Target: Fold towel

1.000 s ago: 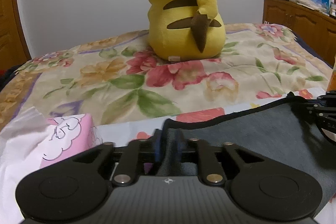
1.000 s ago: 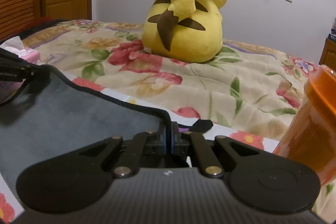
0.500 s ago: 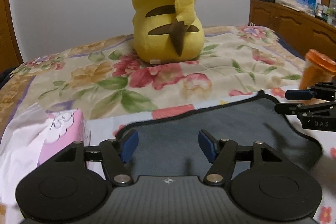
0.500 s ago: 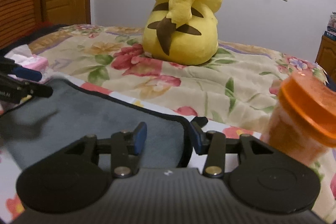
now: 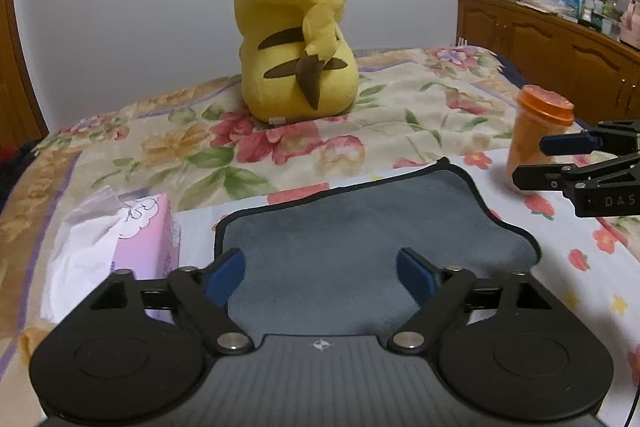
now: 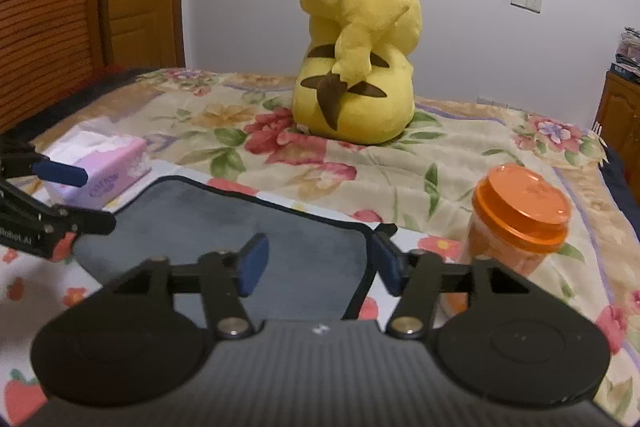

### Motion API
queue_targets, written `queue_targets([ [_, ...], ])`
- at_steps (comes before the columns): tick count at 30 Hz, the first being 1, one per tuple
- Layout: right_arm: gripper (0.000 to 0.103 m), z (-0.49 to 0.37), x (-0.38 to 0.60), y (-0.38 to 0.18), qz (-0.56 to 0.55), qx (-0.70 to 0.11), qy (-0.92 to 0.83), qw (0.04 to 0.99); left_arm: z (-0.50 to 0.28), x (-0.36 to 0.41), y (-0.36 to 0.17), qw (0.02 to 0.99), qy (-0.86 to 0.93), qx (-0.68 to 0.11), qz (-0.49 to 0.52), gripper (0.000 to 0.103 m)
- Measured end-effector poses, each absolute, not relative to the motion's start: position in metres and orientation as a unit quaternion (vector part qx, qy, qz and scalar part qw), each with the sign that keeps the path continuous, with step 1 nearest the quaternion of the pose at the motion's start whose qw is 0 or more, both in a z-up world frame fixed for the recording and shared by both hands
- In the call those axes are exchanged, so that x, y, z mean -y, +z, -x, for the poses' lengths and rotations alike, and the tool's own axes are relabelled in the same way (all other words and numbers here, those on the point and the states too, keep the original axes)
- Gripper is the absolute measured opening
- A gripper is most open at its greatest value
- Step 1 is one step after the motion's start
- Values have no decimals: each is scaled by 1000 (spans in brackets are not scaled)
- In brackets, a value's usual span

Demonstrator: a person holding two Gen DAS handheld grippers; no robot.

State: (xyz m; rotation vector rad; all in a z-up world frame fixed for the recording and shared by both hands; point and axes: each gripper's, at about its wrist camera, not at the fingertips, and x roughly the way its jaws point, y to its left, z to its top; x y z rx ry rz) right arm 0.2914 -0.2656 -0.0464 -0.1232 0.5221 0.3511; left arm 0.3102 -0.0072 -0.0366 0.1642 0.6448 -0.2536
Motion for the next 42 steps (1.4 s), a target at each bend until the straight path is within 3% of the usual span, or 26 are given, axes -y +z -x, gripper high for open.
queue_targets([
  [4,92,-277,269,-38,53,-250,165,953,-293,10,-31,938,-124,-312,-81,95],
  [9,103,-263,272,-34,52,-248,168,953,-275,13,-26,942,-115,-305,-81,103],
  [42,103,-130,272,28,31,-211,147,966,-138,18,54,956,-69,-277,-63,103],
])
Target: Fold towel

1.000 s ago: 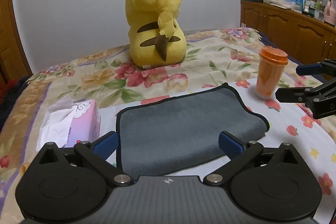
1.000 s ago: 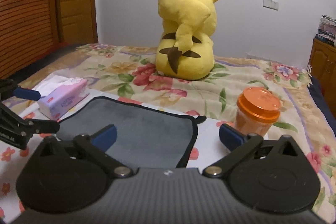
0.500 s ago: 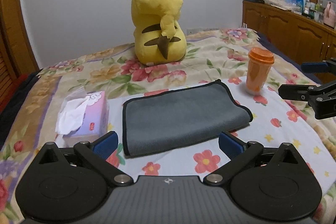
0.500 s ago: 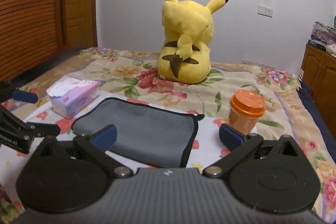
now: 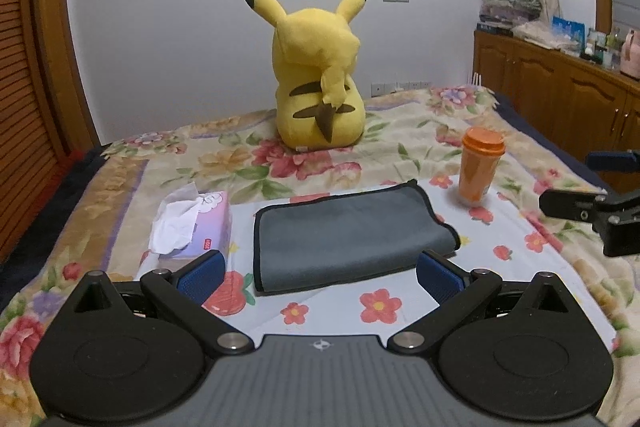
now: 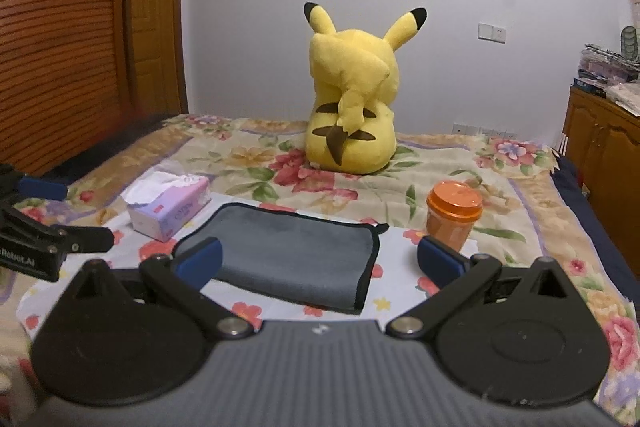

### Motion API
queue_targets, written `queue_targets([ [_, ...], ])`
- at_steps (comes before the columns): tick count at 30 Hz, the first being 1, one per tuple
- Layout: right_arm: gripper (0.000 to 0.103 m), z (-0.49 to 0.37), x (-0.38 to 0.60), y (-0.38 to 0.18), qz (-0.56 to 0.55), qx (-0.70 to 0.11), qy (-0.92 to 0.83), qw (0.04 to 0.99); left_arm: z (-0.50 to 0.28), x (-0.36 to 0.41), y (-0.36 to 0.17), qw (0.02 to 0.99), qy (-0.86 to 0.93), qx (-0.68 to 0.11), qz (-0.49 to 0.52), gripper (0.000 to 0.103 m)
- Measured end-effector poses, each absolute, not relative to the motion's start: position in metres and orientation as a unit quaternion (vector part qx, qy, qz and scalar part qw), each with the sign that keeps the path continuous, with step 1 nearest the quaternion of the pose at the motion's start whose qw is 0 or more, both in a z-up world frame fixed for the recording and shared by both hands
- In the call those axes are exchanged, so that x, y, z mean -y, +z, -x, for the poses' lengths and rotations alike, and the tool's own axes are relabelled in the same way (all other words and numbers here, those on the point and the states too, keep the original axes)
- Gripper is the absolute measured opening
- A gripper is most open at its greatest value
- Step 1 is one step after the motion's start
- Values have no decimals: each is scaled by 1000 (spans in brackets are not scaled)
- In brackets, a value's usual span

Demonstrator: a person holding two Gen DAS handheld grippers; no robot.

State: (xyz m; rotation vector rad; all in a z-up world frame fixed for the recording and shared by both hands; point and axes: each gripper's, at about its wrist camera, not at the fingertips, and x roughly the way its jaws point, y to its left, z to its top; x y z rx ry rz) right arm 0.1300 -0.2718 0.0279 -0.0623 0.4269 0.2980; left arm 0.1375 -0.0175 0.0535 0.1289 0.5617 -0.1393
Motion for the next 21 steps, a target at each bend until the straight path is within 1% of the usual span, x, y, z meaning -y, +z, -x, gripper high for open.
queue_targets([
  [12,103,-94,278,34,23,-205,138,969,-96,22,70,961,-71,-261,-54,103],
  [21,103,-74,277,32,20,-203,137,969,-76,21,69,961,-73,-261,-47,103],
])
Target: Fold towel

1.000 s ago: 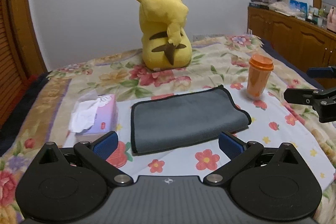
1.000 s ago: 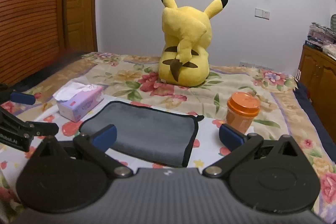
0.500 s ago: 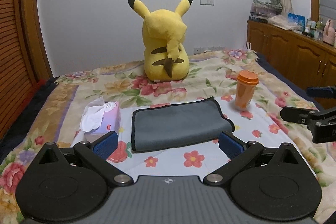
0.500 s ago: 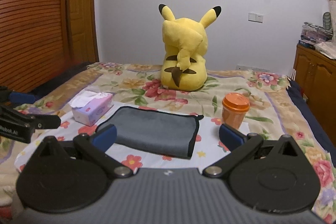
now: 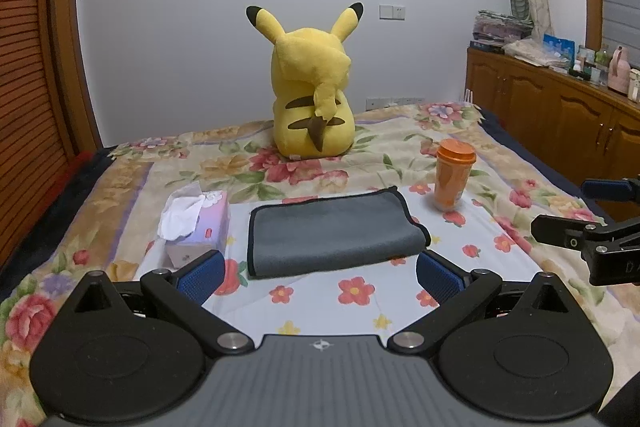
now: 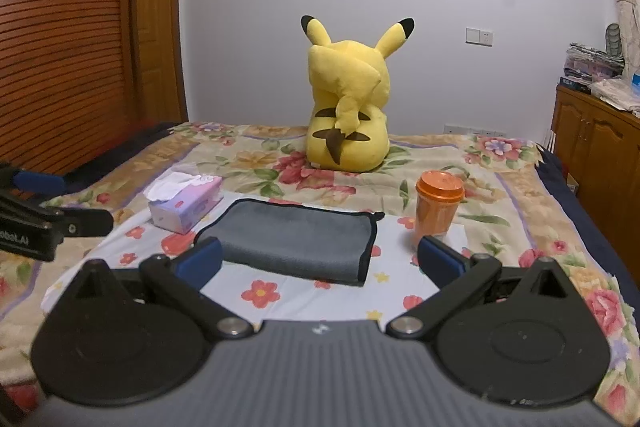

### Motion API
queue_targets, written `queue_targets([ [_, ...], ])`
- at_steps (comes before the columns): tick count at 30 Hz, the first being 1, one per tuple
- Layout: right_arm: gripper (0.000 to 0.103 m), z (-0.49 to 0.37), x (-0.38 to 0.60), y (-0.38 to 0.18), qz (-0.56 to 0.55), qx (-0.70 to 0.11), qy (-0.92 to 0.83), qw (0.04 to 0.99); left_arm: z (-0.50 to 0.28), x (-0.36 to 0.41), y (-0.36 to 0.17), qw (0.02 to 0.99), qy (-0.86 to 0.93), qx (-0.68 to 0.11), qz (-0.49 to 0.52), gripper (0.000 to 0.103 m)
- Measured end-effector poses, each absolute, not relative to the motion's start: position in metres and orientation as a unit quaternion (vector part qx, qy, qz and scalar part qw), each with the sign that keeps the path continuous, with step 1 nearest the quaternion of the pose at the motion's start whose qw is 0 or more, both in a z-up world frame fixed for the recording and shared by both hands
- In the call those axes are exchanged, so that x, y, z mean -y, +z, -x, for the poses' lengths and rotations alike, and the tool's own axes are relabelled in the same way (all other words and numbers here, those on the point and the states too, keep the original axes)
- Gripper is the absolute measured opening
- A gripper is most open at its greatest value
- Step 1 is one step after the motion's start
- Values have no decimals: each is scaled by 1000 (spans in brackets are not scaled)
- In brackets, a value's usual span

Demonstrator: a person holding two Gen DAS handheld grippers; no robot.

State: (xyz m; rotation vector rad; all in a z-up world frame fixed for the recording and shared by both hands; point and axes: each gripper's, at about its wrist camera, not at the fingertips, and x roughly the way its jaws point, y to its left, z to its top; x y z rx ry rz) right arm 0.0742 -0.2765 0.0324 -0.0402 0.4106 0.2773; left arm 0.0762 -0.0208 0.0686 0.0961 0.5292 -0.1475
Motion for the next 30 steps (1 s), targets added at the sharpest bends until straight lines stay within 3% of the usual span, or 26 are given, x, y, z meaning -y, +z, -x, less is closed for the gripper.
queue_targets([
  [30,103,-38,272,-30,18,-241,123,962,-31,20,-7,948,-66,-311,-28,103],
])
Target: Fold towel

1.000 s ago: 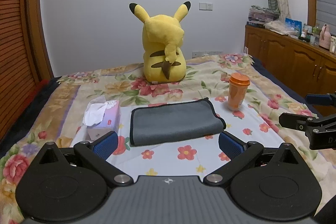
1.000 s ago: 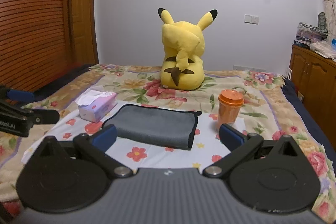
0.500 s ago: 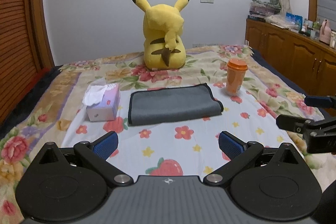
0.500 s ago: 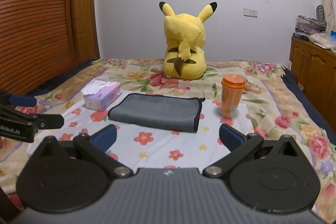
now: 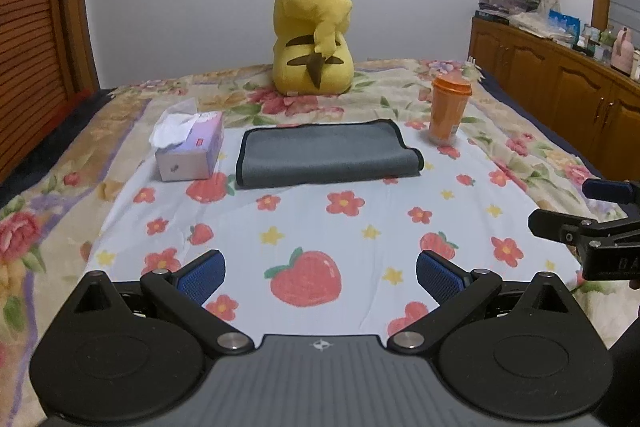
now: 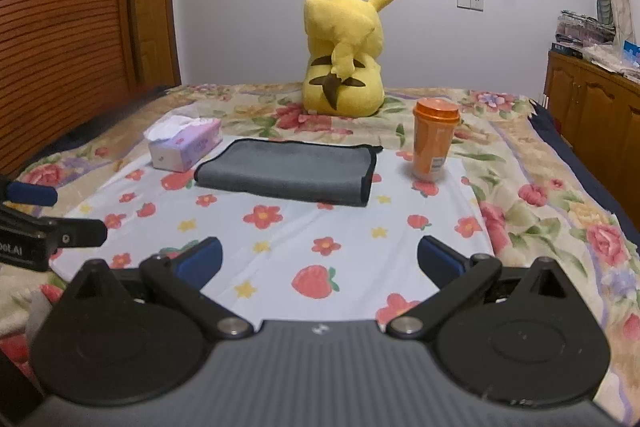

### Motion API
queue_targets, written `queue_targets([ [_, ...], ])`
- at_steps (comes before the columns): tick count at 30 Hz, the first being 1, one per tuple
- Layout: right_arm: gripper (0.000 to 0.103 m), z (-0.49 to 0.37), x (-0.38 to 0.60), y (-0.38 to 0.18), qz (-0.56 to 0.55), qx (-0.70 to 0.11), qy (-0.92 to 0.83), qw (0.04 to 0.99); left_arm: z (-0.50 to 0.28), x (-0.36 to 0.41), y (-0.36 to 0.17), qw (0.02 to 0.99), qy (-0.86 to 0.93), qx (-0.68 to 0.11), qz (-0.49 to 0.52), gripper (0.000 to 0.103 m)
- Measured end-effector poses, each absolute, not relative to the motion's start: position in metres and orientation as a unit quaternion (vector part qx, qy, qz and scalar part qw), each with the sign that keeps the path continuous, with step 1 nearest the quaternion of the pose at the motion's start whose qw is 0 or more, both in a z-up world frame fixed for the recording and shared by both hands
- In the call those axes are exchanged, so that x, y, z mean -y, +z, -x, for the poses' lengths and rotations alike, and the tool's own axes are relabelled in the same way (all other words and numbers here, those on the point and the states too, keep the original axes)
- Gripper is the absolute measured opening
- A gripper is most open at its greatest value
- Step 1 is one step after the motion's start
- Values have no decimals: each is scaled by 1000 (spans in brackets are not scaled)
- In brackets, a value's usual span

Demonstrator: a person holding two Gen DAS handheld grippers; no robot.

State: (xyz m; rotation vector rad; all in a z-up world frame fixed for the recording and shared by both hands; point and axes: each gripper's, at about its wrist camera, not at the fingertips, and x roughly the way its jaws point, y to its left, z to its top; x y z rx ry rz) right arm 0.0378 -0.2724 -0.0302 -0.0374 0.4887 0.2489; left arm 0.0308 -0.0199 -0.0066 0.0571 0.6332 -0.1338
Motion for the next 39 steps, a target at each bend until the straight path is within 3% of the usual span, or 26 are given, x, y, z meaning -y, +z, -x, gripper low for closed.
queue_targets([
  [15,103,-35,274,-37,17,-233,119,965,-30,7,-30,950,-44,-309,-8,103],
  [39,103,-22,284,-29,6,-190,94,977,-5,3,-13,972,-28,-234,-20,103],
])
